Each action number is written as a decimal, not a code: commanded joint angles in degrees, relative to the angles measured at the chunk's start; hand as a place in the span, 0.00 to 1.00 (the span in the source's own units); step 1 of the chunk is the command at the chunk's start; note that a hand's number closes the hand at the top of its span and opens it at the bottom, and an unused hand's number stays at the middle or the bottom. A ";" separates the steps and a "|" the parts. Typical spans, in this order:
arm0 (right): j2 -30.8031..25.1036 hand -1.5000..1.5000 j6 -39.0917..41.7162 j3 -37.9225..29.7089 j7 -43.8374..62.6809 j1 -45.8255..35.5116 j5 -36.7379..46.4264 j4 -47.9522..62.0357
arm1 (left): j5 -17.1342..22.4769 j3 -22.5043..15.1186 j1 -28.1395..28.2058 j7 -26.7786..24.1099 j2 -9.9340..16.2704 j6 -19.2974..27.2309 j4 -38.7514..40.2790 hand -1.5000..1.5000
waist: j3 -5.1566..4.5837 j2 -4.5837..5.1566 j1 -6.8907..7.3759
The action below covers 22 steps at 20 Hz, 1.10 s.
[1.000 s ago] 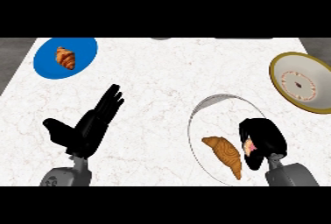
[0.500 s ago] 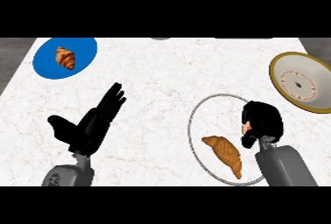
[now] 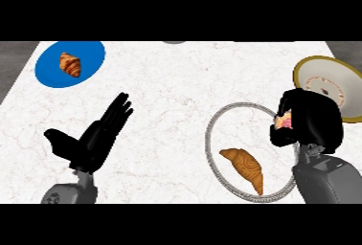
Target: Pick the cupcake from the placemat and place it in the bowl
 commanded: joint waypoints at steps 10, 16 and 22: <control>-5.55 1.00 9.97 -12.49 2.46 -11.61 -3.98 -9.39 | -1.72 -1.39 1.27 0.08 -1.00 0.13 -1.73 0.50 | 0.07 0.20 0.57; -10.89 1.00 1.81 -19.96 -5.58 -12.97 -5.96 3.67 | -0.95 -1.32 1.69 1.28 -1.53 -0.23 -2.36 0.50 | 0.09 0.31 0.80; -15.50 1.00 -8.54 -26.96 -15.09 -18.84 -9.20 23.00 | -0.64 0.61 -0.45 -0.05 -0.56 -0.94 -0.19 0.50 | 0.11 0.68 1.38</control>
